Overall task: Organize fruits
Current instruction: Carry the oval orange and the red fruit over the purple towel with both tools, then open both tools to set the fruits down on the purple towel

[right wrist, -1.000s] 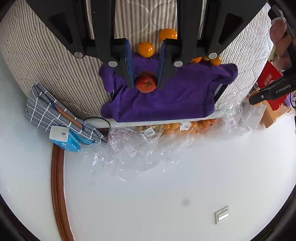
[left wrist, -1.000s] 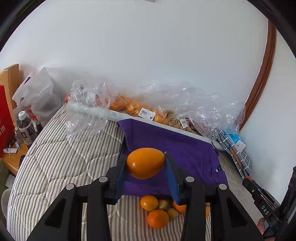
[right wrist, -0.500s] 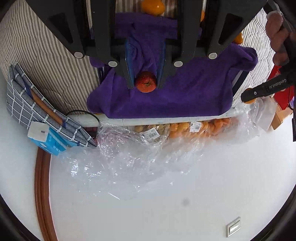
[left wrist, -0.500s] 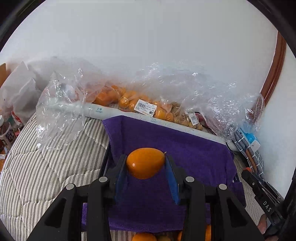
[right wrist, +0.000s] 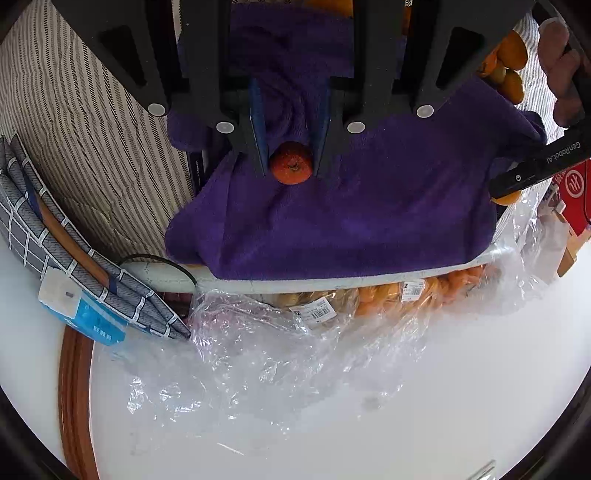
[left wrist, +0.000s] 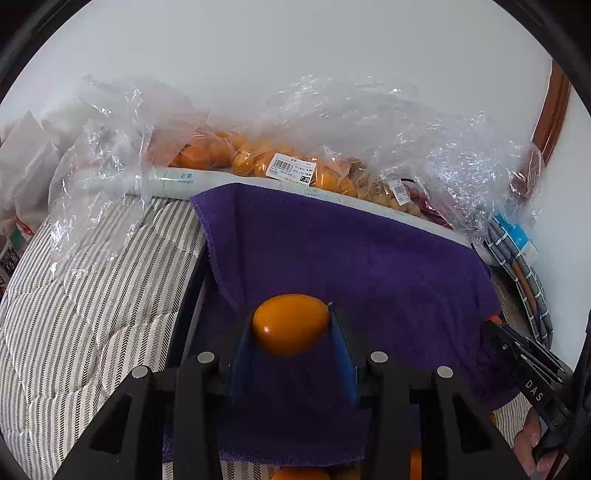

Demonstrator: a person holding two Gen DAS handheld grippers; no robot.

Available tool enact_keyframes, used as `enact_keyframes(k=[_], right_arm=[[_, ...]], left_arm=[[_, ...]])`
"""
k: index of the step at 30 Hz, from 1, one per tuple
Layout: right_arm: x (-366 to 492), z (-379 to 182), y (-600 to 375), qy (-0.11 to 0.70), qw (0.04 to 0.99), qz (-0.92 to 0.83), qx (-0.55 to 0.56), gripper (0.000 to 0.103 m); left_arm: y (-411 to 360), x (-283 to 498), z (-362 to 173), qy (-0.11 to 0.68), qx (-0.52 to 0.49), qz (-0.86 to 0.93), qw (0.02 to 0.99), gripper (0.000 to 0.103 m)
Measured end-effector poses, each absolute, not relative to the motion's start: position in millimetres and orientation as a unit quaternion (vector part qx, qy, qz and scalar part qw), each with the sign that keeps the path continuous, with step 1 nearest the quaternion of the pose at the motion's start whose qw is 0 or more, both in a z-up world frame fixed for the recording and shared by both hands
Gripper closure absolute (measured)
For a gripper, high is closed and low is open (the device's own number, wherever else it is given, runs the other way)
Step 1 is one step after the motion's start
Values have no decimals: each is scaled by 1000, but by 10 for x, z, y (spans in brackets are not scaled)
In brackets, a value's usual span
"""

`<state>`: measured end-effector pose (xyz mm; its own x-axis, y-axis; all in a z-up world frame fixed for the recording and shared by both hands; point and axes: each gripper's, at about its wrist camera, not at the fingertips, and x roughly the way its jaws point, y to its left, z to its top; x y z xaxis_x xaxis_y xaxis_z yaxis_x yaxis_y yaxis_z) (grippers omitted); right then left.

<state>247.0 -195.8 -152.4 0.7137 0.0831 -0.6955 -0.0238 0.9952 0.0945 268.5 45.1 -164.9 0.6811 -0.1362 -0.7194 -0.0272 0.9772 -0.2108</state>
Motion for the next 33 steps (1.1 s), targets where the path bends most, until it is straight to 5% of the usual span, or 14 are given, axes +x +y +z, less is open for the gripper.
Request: enact_keyframes(k=[16,21,25,28,33], right_arm=[[2546,-1712,-1894,402,914,38,49,77],[2497,-1680,-1891,393,917,48,53,66],[2463,-1637,-1831,387,919,57,44,47],[2425,-1578,-1837,375,924,58,46,46],[2355,-1495,-1899,358,930,65,59,45]], left_arm=[[307,2726,-1788,429,-85,-36,899,64],[316,2732,-1803,426,-84,-34,900,64],[337,2712,-1767,420,-94,-40,902,64],[344,2658,-1692,404,-97,-42,909,53],[315,2586,-1624,372,-86,-24,924,52]])
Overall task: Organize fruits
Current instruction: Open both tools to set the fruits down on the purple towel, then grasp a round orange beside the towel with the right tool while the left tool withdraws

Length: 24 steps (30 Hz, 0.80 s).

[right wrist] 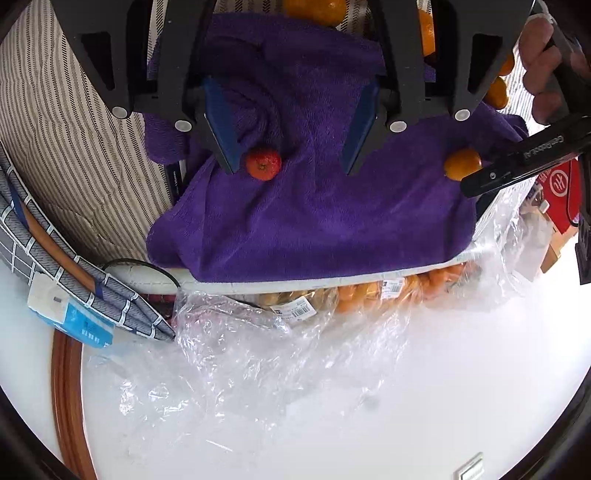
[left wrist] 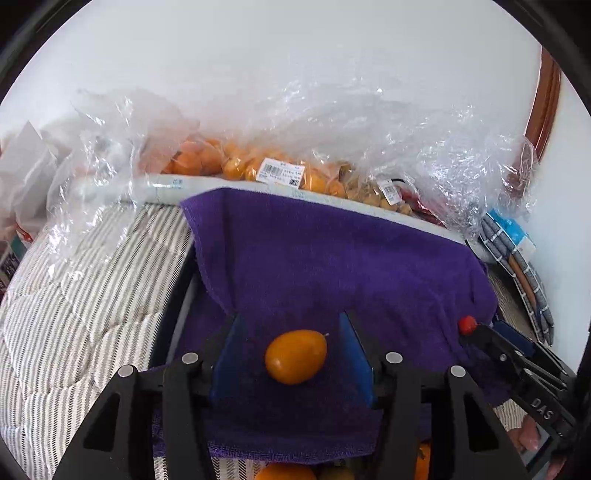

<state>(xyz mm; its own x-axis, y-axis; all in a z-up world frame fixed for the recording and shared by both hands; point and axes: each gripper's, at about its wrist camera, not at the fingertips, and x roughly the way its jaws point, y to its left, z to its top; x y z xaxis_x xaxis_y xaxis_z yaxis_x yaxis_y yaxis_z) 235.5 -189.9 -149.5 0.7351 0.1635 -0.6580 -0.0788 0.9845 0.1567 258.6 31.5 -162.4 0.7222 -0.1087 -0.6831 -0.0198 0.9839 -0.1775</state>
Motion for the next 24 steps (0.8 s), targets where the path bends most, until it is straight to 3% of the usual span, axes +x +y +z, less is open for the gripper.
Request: enact_keyframes(k=[10,24], right_arm=[[2211,-1319,-1974,310,943,73,100,45],[1860,-1262,-2058,345,933,45,96,45]], left_arm=[[357,2526,-1512,344,-100,-8,933,52],[353,2485,-1494,343,-103,-23,933,52]])
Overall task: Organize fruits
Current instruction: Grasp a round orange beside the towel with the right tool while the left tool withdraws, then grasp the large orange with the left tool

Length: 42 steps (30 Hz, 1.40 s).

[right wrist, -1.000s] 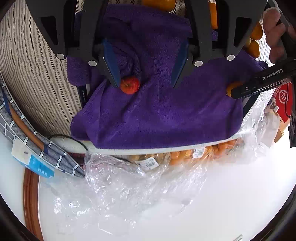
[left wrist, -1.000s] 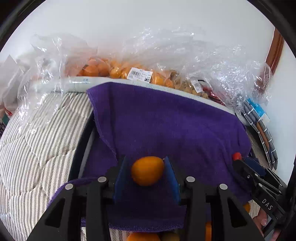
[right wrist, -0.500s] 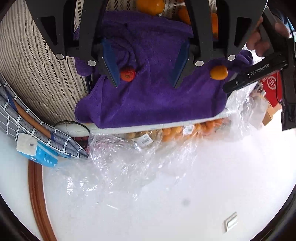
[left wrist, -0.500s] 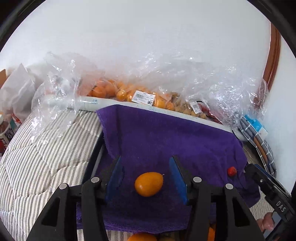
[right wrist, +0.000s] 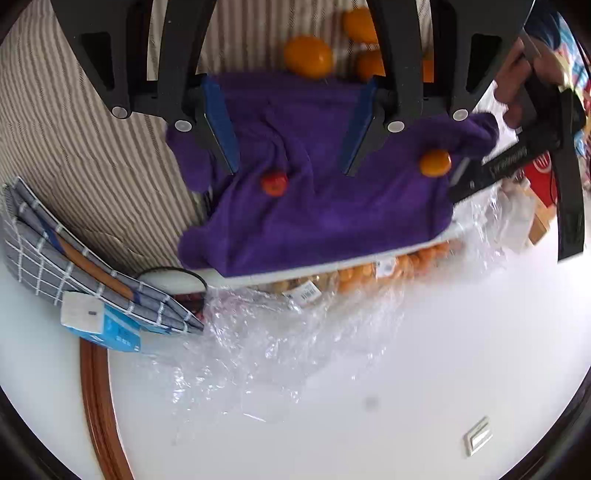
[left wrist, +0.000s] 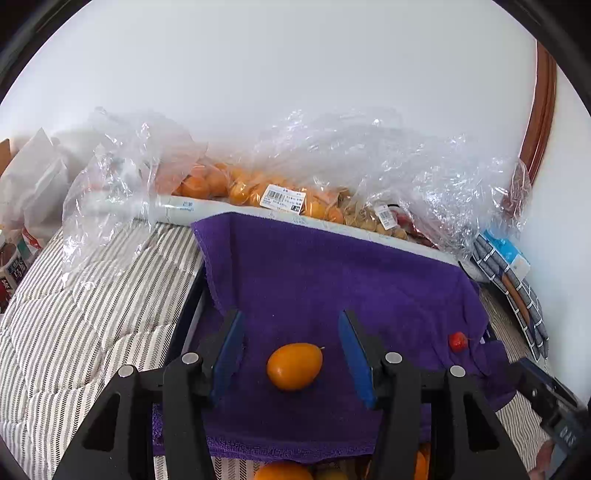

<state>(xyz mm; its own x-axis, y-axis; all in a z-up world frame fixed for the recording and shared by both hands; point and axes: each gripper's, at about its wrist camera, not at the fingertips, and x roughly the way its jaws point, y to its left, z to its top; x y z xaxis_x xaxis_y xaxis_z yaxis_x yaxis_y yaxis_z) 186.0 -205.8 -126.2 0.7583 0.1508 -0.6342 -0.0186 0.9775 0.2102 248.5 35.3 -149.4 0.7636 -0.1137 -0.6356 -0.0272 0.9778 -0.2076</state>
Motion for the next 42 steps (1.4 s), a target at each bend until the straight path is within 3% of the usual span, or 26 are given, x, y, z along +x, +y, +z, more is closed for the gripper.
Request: enact_keyframes(k=[5,8,17,19,29,42], right_arm=[[1579,-1369,-2094,357,928,50,96,51],[1501,-1465,-2071,375,921,57,92,66],[1544,-1682,-1805,419,902,91,53,66],[1592,-1723,-1806,429,897,88,56,71],[1228,-1571,-1923,353,930,75,61,71],[1069,-1589,-2010,367,927,55,61,71]], left_arm=[[389,2450,-1516,337,-109,-15,935,53],[392,2388,-1529,331,-97,-14,938,53],[583,1909,-1535,330,-99,-30,938,52],[684,1766,-1587,341,-103,-30,934,52],[677,1427,-1758,389,-126,-124,904,52],[344,1453,-1849,418,-69,-149,893,52]])
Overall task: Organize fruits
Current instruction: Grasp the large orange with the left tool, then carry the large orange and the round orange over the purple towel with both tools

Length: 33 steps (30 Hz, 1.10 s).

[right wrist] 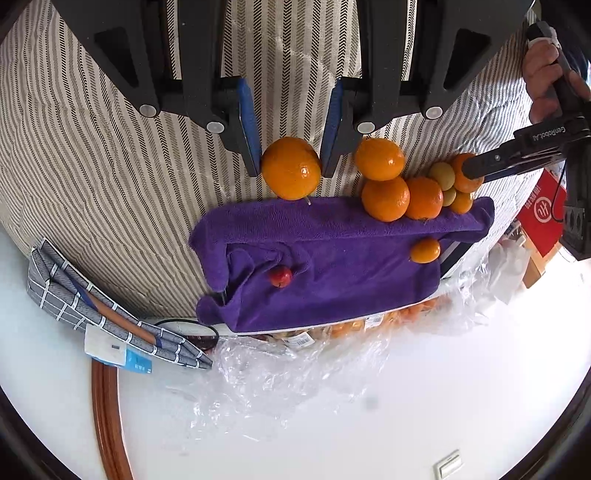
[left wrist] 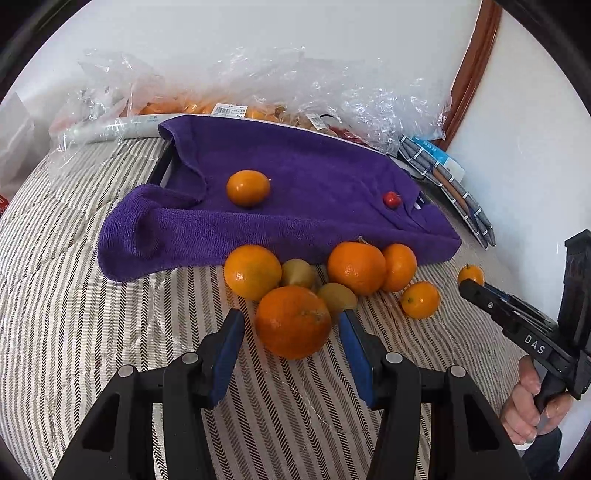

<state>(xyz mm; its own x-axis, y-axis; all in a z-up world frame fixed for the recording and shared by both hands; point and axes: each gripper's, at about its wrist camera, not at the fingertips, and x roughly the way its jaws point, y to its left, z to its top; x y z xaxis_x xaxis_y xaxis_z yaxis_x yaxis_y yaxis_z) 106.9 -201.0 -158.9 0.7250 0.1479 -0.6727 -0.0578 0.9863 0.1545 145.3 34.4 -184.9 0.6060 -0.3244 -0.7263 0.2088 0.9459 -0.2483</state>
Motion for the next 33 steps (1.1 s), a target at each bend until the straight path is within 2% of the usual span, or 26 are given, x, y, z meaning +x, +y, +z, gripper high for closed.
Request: enact_keyframes(k=[6,9,33], right_arm=[[1088,-1620,-2010,375,923,59,65,71],[1082,-1616,-2027,372,924,59,70,71],[1030,-1584,-2168,347,931,41,109,71]], left_arm=[[240,1481,-1871,422,-39,-144,894,52],[285,1478,-1865,419,-49,-142,895,63],[647,1351,-1641,334,-104,-67,934,63]])
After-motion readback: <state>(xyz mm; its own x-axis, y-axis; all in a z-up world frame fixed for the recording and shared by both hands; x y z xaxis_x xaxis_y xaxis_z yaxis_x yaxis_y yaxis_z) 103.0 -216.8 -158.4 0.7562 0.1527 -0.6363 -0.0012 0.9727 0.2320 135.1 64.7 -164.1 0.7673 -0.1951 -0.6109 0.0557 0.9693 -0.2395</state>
